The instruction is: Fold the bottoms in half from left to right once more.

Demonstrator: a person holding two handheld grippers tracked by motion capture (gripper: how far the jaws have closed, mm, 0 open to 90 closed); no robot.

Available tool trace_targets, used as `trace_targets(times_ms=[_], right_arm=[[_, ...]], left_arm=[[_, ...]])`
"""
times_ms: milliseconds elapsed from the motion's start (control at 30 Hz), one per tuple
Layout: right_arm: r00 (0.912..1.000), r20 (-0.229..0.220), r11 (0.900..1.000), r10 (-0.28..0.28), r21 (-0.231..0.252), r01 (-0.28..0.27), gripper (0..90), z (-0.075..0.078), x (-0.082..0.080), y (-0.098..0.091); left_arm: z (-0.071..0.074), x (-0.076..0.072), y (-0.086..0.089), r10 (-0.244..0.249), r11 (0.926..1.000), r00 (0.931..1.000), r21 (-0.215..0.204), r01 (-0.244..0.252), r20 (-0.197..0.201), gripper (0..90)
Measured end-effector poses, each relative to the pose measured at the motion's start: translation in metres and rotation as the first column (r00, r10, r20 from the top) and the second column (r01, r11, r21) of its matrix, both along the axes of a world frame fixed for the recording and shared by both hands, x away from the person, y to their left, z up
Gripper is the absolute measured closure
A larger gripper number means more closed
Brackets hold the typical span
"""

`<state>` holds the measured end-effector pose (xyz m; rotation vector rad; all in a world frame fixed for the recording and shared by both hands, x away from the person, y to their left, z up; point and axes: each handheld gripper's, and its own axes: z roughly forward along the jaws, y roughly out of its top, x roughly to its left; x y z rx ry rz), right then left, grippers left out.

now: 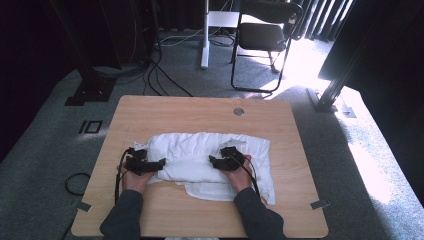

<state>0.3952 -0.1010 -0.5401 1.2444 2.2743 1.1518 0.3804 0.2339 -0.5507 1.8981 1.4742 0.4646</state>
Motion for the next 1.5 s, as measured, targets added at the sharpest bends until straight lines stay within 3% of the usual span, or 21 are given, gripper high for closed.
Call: trace_targets(times_ms=[133,167,267,333,433,533,633,800,1000,1200,1500], right_arm=[[1.0000,0.002,1.0000,0.001,-0.003,-0.001,40.8,-0.001,0.000,0.000],[1.0000,0.002,1.0000,-0.001,-0.003,0.001,40.7,-0.001,0.000,0.000],[1.0000,0.004,1.0000,-0.002,-0.003,0.002,40.7,-0.001,0.000,0.001],[1.0000,0.004,1.0000,-0.004,0.000,0.004,40.7,-0.002,0.000,0.001],[0.9999,0.011,1.0000,-0.007,0.006,0.007,40.7,-0.003,-0.001,0.000],[0.9999,0.014,0.9998,-0.008,0.017,0.008,40.8,-0.005,-0.002,-0.001],[0.9998,0.016,0.9998,-0.011,0.019,0.011,40.8,-0.005,-0.002,-0.001],[0.9998,0.017,0.9998,-0.010,0.020,0.009,40.8,-0.005,-0.002,-0.001],[0.9998,0.021,0.9998,-0.004,0.021,0.003,40.9,-0.004,-0.003,-0.002],[0.9995,0.031,0.9999,0.004,0.014,-0.005,40.9,0.000,-0.004,-0.003],[0.9909,0.135,0.9997,0.010,-0.025,-0.006,53.6,0.017,-0.018,-0.002]], left_arm=[[-0.001,-0.001,-0.002,-0.012,0.9999,0.9999,-0.003,0.012,0.009,4.9],[-0.001,-0.003,-0.005,-0.031,0.9995,0.9995,0.003,0.031,0.011,6.9],[0.002,-0.004,-0.008,-0.015,0.9999,0.9999,-0.006,0.015,-0.004,16.2],[0.002,-0.005,-0.012,-0.033,0.9994,0.9994,-0.006,0.033,0.002,18.9],[0.003,-0.008,-0.014,-0.045,0.9984,0.9990,-0.033,0.045,0.003,27.4],[0.002,-0.010,-0.014,-0.049,0.9952,0.9988,-0.085,0.048,-0.001,38.5],[-0.001,-0.011,-0.012,-0.066,0.9850,0.9978,-0.160,0.064,-0.003,55.0],[-0.003,-0.013,-0.015,-0.078,0.9878,0.9969,-0.135,0.079,0.013,75.8],[0.001,-0.013,-0.014,-0.092,0.9897,0.9957,-0.109,0.093,0.012,80.9],[0.010,-0.017,-0.003,-0.099,0.9845,0.9945,-0.142,0.103,0.035,81.3],[0.021,-0.019,0.002,-0.105,0.9804,0.9921,-0.160,0.115,0.069,81.5]])
